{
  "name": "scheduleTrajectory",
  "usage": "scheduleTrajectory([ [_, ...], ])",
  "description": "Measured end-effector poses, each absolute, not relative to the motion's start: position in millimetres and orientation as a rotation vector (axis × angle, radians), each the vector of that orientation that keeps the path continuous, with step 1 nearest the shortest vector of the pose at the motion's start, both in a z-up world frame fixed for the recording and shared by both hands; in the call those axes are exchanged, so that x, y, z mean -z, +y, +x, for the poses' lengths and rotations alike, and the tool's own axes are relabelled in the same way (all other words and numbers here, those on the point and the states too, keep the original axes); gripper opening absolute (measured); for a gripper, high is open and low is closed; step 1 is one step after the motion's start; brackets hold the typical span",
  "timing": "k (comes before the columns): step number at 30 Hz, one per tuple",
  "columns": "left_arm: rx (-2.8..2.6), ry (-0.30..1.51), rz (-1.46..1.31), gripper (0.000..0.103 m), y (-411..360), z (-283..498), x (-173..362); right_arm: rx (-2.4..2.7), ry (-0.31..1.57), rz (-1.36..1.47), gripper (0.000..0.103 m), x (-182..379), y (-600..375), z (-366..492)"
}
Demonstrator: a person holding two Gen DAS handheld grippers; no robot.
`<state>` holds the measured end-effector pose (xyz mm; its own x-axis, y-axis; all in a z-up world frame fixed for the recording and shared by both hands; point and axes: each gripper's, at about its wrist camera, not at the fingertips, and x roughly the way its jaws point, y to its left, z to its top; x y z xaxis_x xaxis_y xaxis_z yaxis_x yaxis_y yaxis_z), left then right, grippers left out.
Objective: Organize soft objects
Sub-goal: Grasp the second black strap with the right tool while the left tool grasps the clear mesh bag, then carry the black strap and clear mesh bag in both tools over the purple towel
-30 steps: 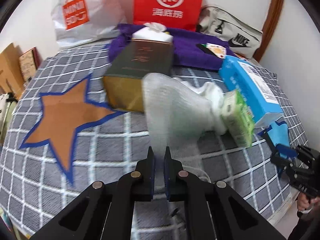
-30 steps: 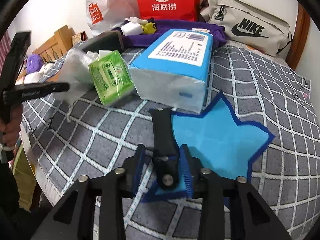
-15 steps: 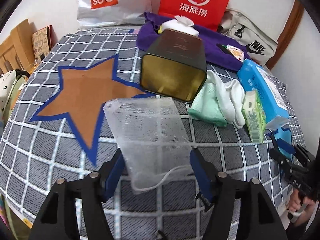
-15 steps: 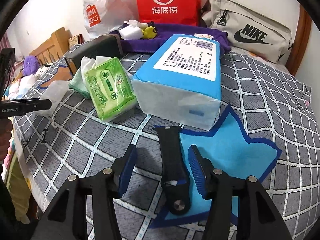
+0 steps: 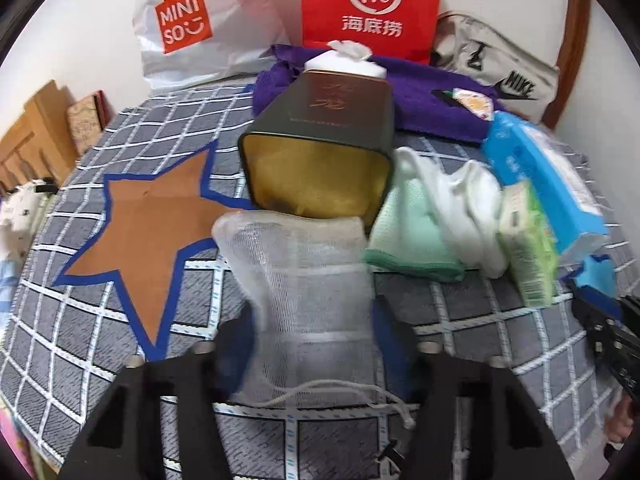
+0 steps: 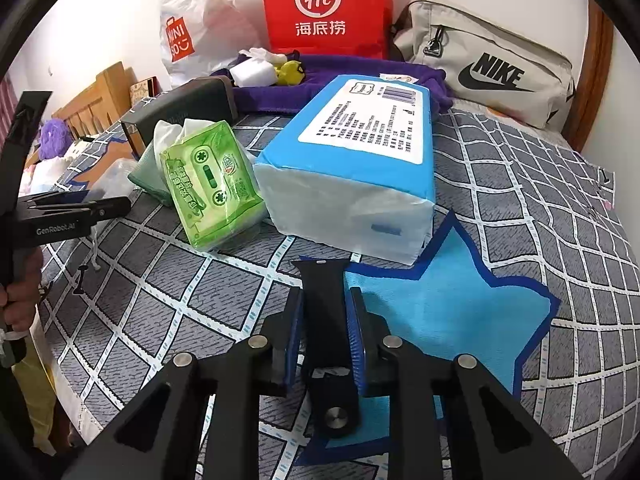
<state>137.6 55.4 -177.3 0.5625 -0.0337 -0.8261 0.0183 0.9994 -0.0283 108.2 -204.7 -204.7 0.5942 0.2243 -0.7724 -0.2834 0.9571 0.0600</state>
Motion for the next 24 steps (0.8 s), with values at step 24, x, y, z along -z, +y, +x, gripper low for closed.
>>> scheduleTrajectory([
  [24,0.055,0.899,-0.168,0.007,83.9,125.3,110.5,-0.341,0.818,-0.011,0.02,132.6,-213.3,104.9],
])
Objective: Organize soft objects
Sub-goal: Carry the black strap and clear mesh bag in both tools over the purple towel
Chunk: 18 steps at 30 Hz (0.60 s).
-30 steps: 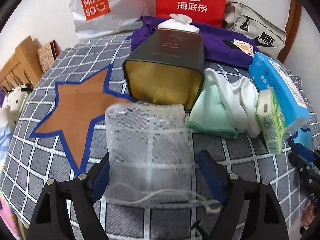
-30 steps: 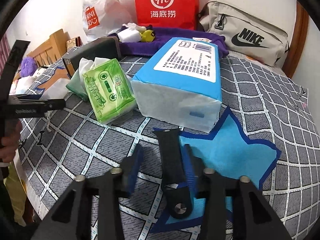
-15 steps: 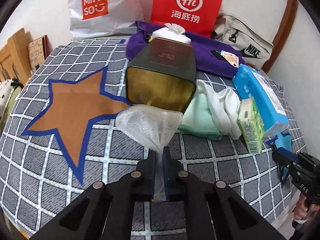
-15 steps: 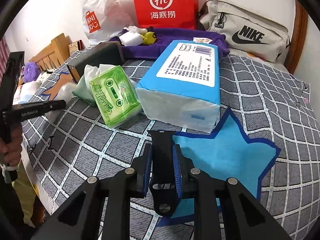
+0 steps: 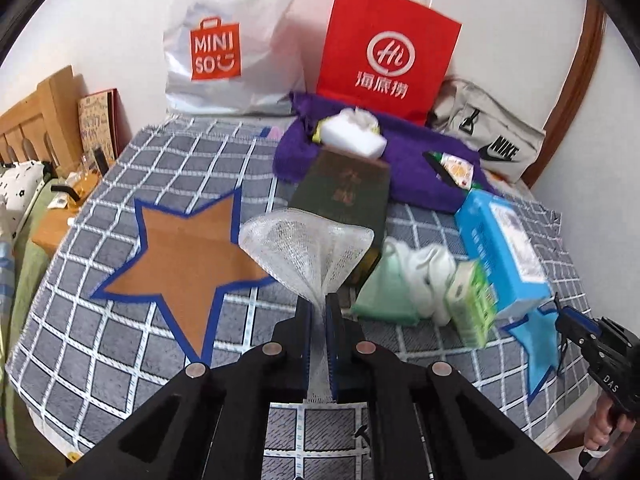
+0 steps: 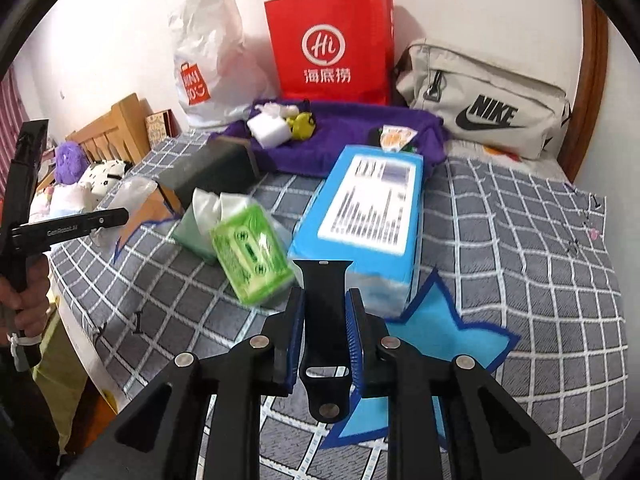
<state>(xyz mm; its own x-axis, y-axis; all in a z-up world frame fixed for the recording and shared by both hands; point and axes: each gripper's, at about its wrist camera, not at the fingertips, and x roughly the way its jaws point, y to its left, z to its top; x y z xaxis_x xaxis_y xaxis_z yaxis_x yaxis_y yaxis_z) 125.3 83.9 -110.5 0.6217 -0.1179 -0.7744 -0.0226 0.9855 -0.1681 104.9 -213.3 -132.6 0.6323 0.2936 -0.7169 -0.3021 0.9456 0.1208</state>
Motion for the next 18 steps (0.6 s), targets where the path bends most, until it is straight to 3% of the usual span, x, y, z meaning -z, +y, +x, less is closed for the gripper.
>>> scheduleTrajectory([
  [18,0.073,0.814,-0.131,0.007,59.9,163.5,42.7,-0.318,0.745,0.002,0.02,72.0,-220.1,143.2],
])
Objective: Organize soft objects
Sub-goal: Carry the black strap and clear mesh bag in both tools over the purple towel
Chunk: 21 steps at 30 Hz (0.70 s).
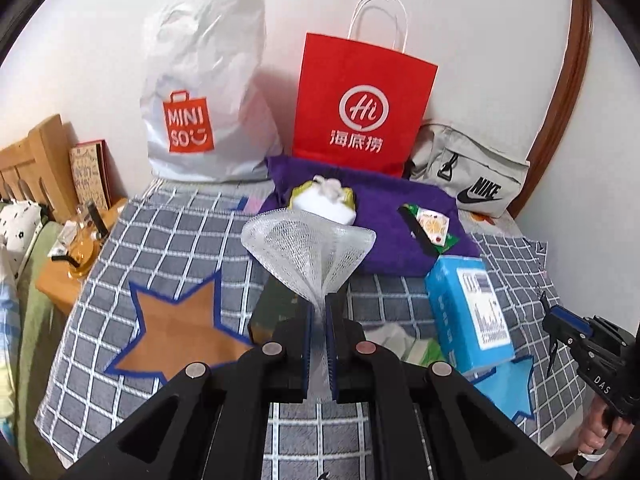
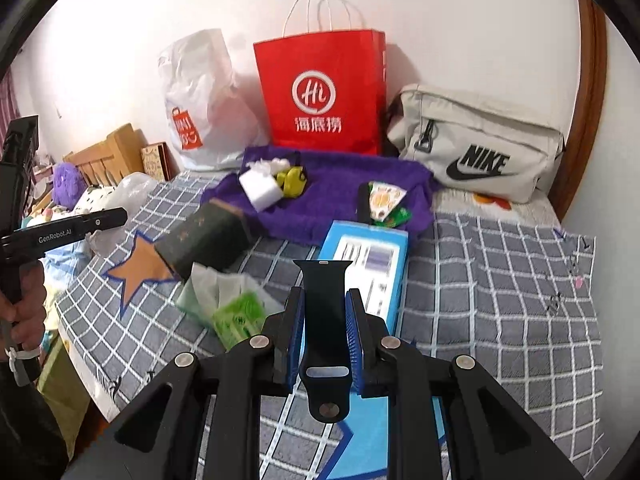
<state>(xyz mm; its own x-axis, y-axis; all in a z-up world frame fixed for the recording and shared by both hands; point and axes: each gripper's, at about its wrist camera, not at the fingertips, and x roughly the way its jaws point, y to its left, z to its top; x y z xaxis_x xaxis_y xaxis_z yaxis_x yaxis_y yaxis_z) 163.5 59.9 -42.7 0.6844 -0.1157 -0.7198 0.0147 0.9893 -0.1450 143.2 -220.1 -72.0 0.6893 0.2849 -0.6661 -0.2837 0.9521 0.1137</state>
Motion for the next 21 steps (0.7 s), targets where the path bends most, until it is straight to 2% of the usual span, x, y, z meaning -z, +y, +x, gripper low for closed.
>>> scheduleTrajectory([
  [21,0.044,0.825,-0.14,0.007,62.3,214.4,35.6,-0.315,0.701,0.014,0.02,45.9,-221.6,205.4],
])
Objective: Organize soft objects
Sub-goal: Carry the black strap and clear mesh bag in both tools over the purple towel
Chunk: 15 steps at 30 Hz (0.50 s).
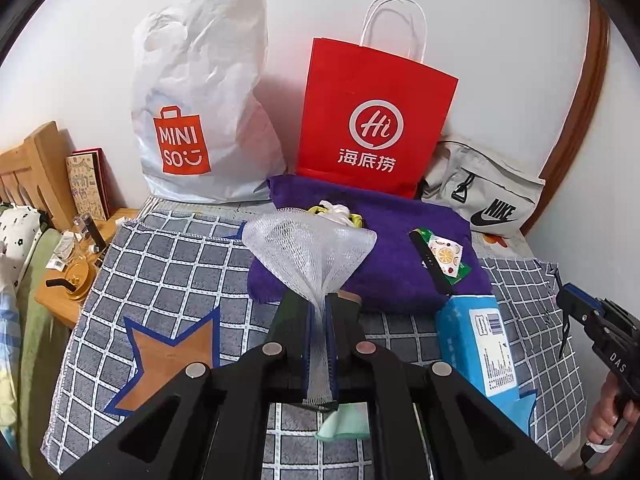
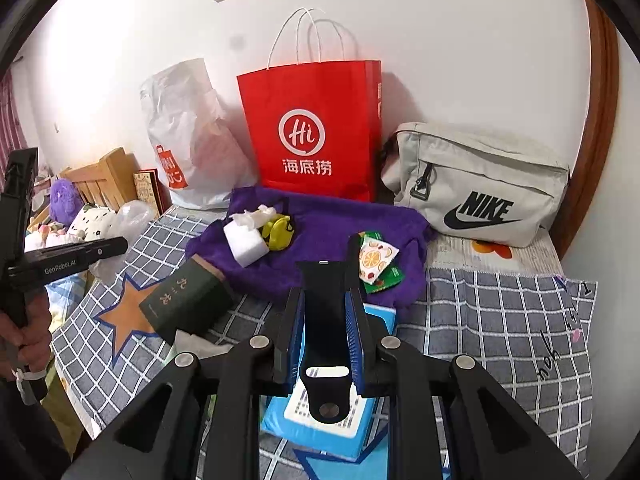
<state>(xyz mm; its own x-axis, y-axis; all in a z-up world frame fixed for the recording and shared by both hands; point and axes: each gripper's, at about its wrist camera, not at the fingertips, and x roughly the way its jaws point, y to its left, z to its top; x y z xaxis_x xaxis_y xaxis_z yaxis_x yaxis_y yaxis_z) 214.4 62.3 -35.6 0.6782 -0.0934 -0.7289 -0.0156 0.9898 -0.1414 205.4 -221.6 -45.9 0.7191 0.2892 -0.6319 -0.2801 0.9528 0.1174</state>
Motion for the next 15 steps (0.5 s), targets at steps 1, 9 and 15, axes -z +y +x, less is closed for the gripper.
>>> scheduleTrajectory([
  [1,0.044,0.827,-0.14,0.007,62.4,216.2,35.9,-0.316,0.7,0.016,0.02,45.7,-221.9,209.2],
  [9,0.028,0.843,-0.134,0.007,63.8,234.8,42.1,-0.312,0.704,0.024,0.02,45.9,-224.2,233.9],
  [15,0.029,0.852,-0.135,0.007,62.1,249.2,46.9,-0.305,0.705,0.029,0.02,47.2,-225.9,255.2],
])
